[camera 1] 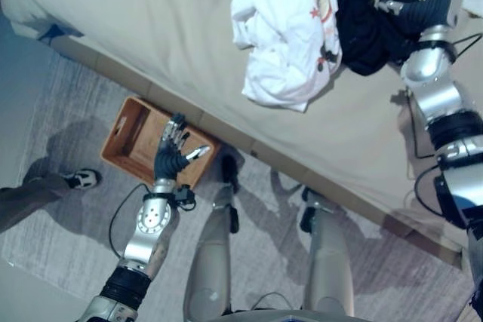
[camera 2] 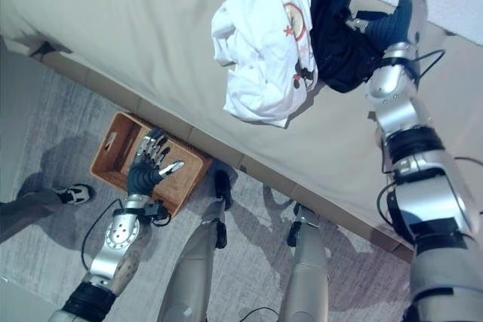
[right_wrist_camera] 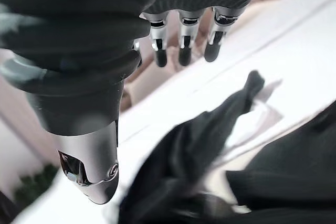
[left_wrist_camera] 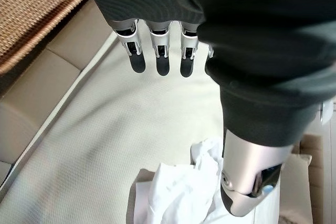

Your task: Pick up clothes into the bucket

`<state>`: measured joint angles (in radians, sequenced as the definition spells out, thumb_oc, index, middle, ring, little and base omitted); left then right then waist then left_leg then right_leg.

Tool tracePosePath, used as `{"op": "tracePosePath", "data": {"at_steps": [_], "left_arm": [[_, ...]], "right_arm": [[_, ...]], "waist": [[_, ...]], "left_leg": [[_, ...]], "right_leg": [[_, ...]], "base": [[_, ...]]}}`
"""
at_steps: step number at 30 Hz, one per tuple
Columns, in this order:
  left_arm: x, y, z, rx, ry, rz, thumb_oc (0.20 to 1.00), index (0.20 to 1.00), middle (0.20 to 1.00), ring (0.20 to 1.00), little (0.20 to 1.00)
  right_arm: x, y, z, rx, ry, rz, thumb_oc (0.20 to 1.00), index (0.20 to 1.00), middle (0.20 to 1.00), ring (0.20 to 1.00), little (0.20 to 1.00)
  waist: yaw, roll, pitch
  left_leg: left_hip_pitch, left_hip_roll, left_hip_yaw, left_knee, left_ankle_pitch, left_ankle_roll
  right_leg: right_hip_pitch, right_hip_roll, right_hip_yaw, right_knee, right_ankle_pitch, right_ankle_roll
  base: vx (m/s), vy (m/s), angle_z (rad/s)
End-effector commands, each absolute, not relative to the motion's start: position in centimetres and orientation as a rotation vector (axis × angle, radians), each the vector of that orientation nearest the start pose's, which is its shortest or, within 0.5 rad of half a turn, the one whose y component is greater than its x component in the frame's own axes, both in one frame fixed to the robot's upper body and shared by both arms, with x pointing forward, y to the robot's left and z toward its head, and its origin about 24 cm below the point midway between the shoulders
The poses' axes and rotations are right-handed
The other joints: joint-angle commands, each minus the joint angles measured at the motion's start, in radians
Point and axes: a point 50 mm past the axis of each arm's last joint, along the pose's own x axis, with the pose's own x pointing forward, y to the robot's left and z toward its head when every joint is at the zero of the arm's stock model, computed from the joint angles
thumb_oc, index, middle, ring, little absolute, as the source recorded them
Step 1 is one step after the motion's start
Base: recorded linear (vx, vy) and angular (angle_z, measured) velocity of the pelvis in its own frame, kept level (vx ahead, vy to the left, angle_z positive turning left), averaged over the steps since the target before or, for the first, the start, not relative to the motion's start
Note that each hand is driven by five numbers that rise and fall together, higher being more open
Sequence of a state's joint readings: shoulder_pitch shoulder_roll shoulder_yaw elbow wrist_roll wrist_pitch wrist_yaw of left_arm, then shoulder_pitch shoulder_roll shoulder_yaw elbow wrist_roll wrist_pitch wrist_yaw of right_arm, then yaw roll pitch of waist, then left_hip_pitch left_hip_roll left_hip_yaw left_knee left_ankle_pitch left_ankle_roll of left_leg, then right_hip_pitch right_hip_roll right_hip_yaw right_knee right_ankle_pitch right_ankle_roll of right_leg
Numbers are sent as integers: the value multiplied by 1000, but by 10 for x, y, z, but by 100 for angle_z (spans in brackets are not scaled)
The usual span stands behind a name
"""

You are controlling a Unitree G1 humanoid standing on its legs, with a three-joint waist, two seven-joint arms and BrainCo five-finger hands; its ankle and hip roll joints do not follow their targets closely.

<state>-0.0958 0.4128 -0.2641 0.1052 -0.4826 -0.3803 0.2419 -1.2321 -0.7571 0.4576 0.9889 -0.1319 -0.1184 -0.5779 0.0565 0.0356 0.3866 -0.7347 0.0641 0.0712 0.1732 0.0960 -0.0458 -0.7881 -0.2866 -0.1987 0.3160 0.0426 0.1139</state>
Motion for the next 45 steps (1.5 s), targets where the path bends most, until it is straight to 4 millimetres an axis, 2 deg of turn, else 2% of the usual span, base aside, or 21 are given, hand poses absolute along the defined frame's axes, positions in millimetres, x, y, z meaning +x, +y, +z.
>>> {"op": "tracePosePath", "data": {"at_steps": [1, 2, 6, 13, 14, 15, 16, 17, 18, 20, 31, 35, 45], "left_arm": [[254, 179, 94, -67, -386, -10, 1000, 1000, 1000, 1000, 1000], [254, 178, 96, -70, -394, -11, 1000, 1000, 1000, 1000, 1000], [255, 177, 98, -68, -398, -17, 1000, 1000, 1000, 1000, 1000], [257, 177, 98, -62, -393, -42, 1000, 1000, 1000, 1000, 1000], [257, 178, 99, -61, -395, -49, 1000, 1000, 1000, 1000, 1000], [257, 178, 100, -64, -401, -49, 1000, 1000, 1000, 1000, 1000], [256, 179, 100, -65, -399, -48, 1000, 1000, 1000, 1000, 1000], [257, 179, 101, -67, -404, -49, 1000, 1000, 1000, 1000, 1000], [257, 179, 102, -68, -407, -51, 1000, 1000, 1000, 1000, 1000], [257, 178, 105, -90, -419, -62, 1000, 1000, 1000, 1000, 1000], [256, 178, 117, -121, -480, -55, 1000, 1000, 1000, 1000, 1000], [256, 178, 117, -122, -482, -41, 1000, 1000, 1000, 1000, 1000], [255, 176, 123, -119, -512, -31, 1000, 1000, 1000, 1000, 1000]], "right_arm": [[381, -288, 323, -1158, -518, -789, 1000, 1000, 1000, 1000, 1000], [382, -294, 324, -1224, -468, -803, 1000, 1000, 1000, 1000, 1000], [382, -305, 322, -1279, -369, -802, 1000, 1000, 1000, 1000, 1000], [383, -322, 302, -1437, -177, -699, 1000, 1000, 1000, 1000, 1000], [381, -326, 302, -1456, -140, -690, 1000, 1000, 1000, 1000, 1000], [381, -326, 304, -1454, -136, -689, 1000, 1000, 1000, 1000, 1000], [381, -326, 303, -1455, -135, -688, 1000, 1000, 1000, 1000, 1000], [381, -327, 303, -1452, -126, -680, 1000, 1000, 1000, 1000, 1000], [381, -329, 303, -1445, -119, -671, 1000, 1000, 1000, 1000, 1000], [377, -334, 305, -1452, -114, -658, 1000, 1000, 1000, 1000, 1000], [370, -338, 329, -1488, -175, -725, 1000, 1000, 1000, 1000, 1000], [370, -331, 340, -1497, -232, -768, 1000, 1000, 1000, 1000, 1000], [373, -322, 343, -1542, -272, -768, 1000, 1000, 1000, 1000, 1000]], "waist": [[9, -6, -36], [14, -4, -36], [18, 0, -38], [19, 3, -39], [26, 6, -43], [26, 6, -36], [28, 7, -42], [29, 8, -35], [33, 10, -39], [41, 15, -33], [65, 30, -13], [72, 31, -4], [80, 32, 13]], "left_leg": [[-65, 37, -7, 80, -44, -36], [-80, 35, -8, 91, -45, -35], [-98, 35, -12, 103, -48, -34], [-114, 30, -18, 121, -55, -32], [-104, 30, -26, 123, -84, -39], [-117, 27, -19, 121, -55, -32], [-106, 30, -25, 123, -84, -39], [-120, 26, -19, 120, -54, -32], [-113, 27, -27, 124, -82, -40], [-126, 25, -31, 131, -82, -41], [-183, 20, -40, 130, -65, -46], [-203, 22, -51, 123, -57, -48], [-270, 16, -76, 145, -52, -49]], "right_leg": [[-41, -21, 49, 0, 71, 57], [-56, -22, 48, 13, 68, 55], [-72, -25, 47, 30, 62, 53], [-90, -28, 50, 50, 55, 52], [-85, -26, 56, 63, 25, 64], [-94, -30, 51, 54, 54, 53], [-86, -26, 57, 63, 25, 64], [-95, -31, 50, 53, 53, 53], [-91, -28, 56, 66, 24, 64], [-104, -29, 59, 79, 15, 63], [-167, -38, 56, 116, 3, 66], [-193, -34, 56, 133, -7, 64], [-257, -35, 55, 190, -34, 57]], "base": [[0, 0, 0], [0, 0, 0], [-5, 9, 5], [10, 1, 2], [0, 0, 0], [74, -9, 2], [-82, 7, 4], [71, -9, 3], [-6, -12, 4], [34, -12, 1], [2, -9, 1], [14, -26, 1], [6, -24, 3]]}}
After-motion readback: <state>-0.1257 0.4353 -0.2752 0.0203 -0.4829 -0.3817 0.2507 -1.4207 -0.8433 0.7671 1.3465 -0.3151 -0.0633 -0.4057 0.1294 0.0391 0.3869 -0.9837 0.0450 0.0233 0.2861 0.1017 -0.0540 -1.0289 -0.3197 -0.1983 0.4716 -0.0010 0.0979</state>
